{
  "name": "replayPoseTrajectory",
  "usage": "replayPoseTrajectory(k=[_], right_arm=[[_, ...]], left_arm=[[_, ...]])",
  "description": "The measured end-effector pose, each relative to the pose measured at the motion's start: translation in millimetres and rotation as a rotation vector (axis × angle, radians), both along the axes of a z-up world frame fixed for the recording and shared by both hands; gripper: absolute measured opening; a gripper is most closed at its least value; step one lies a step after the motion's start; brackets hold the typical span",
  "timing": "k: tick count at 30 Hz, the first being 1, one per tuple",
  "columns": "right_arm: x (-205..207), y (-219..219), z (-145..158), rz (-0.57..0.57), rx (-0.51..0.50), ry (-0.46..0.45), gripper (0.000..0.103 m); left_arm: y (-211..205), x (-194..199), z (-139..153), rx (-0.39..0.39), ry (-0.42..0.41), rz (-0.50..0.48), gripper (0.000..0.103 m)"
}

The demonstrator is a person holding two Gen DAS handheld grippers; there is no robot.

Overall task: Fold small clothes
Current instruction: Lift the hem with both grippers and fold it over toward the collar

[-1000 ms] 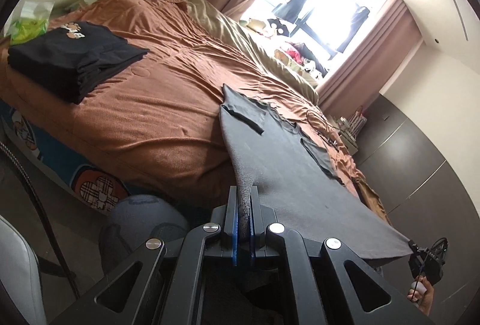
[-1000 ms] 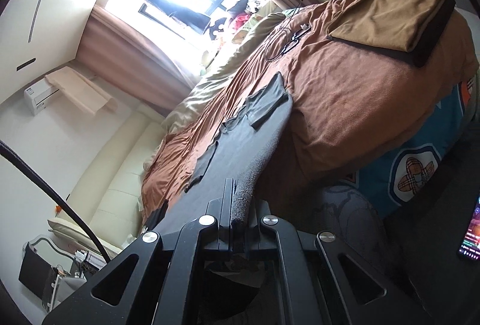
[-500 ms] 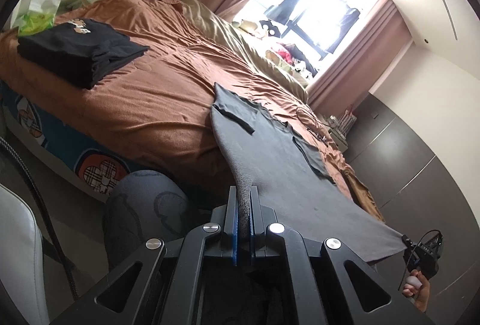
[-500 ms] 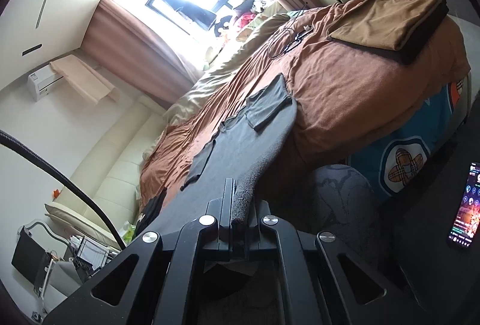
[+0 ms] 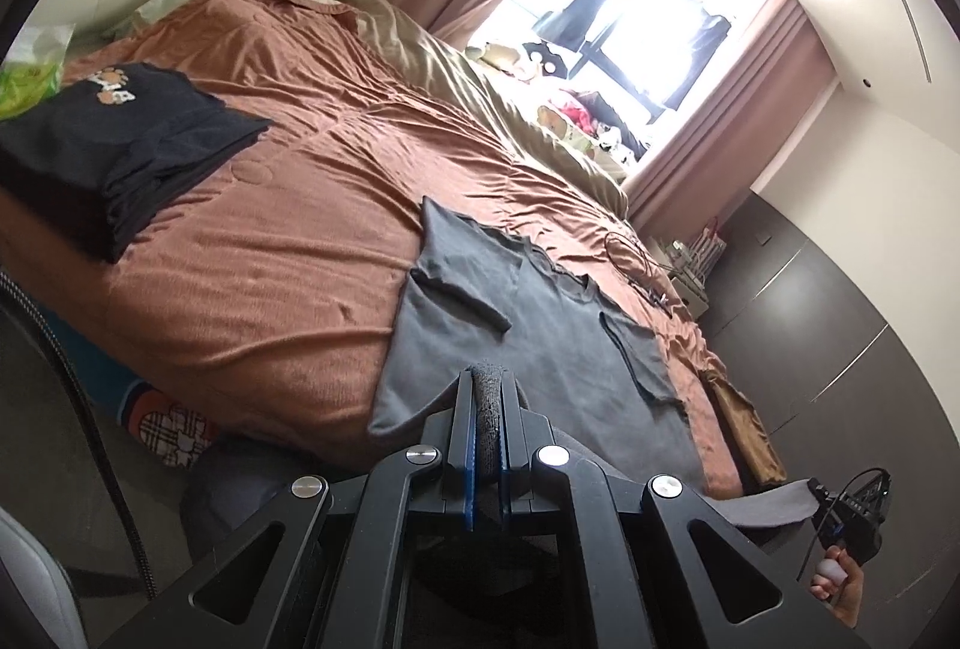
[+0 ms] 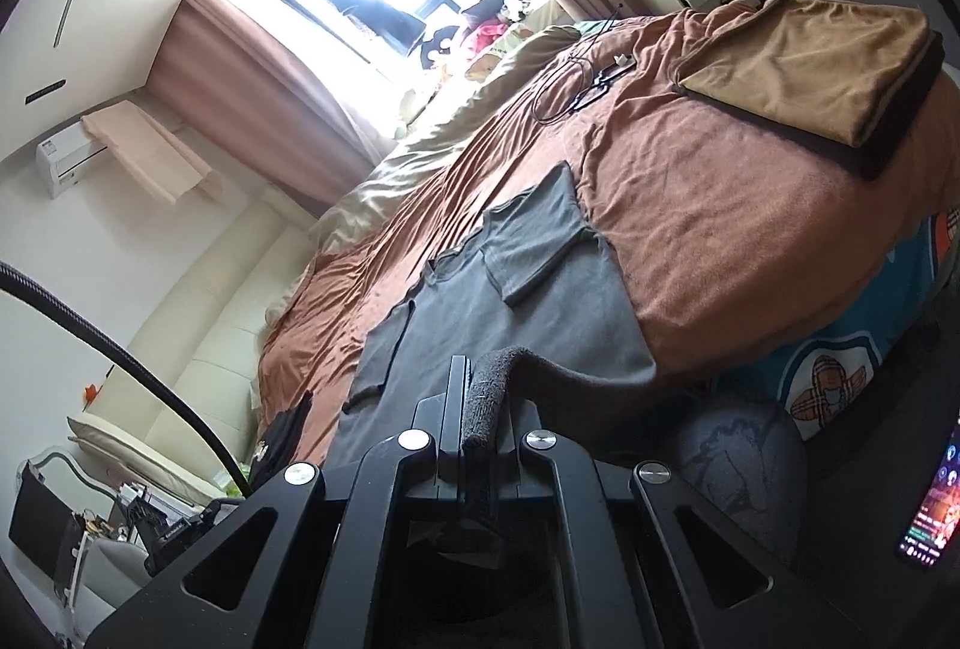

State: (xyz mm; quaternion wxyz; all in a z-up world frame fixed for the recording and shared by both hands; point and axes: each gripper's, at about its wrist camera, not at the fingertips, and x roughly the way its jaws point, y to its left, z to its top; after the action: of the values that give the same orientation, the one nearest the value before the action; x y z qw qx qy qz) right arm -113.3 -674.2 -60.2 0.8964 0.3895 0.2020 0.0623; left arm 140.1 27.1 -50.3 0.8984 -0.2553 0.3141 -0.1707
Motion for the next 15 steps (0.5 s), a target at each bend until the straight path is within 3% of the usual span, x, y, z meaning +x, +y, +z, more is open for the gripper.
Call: replayPoseTrajectory(k=[6, 15], right_arm=[[74.1, -12.3, 31.8, -0.01, -0.034, 0.035, 0.001], [181.5, -14.8, 70.9, 0.005, -0.131, 0.097, 0.001]], left_arm=[[-20.1, 76.7, 29.7, 0.058, -0.003, 0.003, 0.005], [-44.5, 177.6, 50.4, 0.166, 0.022, 0.012, 0.005]])
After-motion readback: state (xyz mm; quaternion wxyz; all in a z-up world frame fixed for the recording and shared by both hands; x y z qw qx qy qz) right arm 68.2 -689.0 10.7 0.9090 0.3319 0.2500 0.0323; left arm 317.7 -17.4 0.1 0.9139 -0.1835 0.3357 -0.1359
